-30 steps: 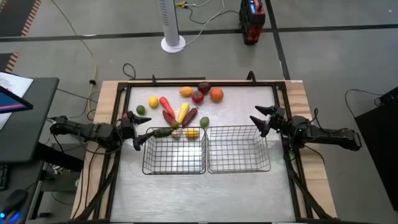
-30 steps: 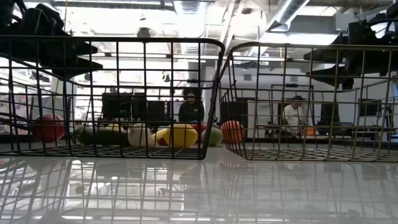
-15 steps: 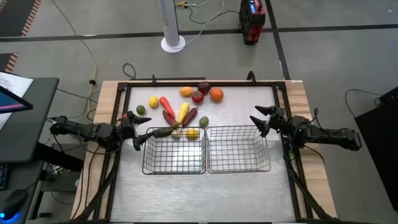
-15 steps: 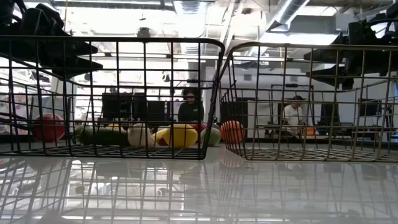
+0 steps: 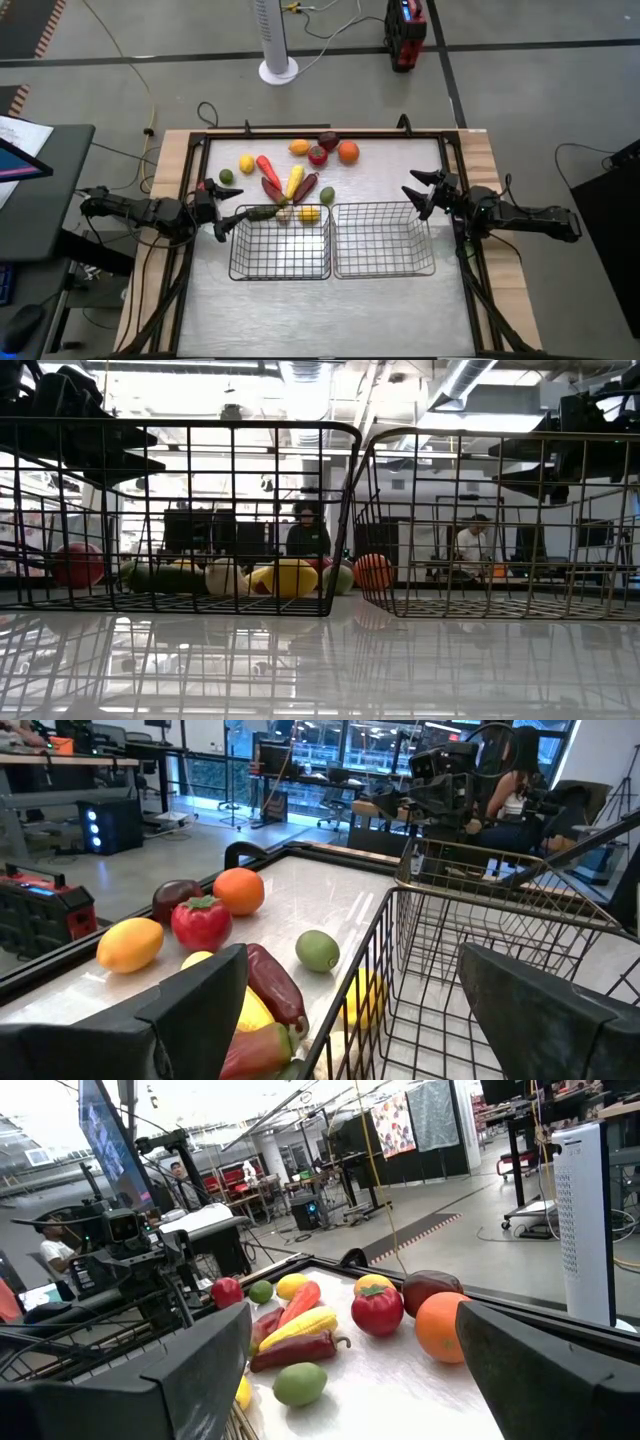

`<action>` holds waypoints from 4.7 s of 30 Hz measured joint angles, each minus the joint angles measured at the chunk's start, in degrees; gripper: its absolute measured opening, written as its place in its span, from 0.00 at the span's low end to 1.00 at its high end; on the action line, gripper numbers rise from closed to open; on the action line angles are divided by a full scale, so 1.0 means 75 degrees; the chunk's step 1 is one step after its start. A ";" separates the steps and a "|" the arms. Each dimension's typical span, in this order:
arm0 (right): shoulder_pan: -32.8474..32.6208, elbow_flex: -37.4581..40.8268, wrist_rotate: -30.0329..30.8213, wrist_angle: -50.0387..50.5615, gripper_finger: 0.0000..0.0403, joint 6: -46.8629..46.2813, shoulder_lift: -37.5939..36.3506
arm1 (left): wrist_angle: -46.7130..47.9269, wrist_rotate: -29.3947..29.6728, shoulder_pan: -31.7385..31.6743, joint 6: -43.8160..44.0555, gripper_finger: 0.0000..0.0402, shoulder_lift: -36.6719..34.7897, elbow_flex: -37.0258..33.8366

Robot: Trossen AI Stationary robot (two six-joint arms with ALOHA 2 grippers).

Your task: Sort produce into baskets

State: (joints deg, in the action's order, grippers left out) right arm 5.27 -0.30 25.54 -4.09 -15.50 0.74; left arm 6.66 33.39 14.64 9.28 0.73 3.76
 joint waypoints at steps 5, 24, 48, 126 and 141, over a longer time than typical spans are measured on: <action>0.0000 0.0000 0.0000 0.0000 0.94 0.0001 0.0000 | 0.0003 0.0001 -0.0001 0.0000 0.86 0.0001 0.0000; 0.0002 0.0003 0.0000 -0.0001 0.94 0.0001 -0.0001 | 0.0001 0.0000 -0.0001 0.0000 0.86 0.0001 -0.0001; 0.0002 0.0000 0.0000 0.0001 0.94 -0.0001 -0.0001 | -0.1338 0.0061 0.0000 -0.0138 0.86 0.0001 0.0025; 0.2513 -0.3188 -0.3622 -0.2386 0.80 0.0930 0.6076 | 0.0371 -0.1631 -0.4057 -0.0472 0.51 0.3905 0.2895; 0.2505 -0.5208 -0.4603 -0.2448 0.80 0.1709 0.7520 | 0.3526 -0.1956 -0.5697 0.0199 0.64 0.7995 0.5260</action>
State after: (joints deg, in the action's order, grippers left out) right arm 24.05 -39.36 -8.98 -22.45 -2.68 57.14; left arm 33.10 18.72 -28.08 10.77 60.69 43.21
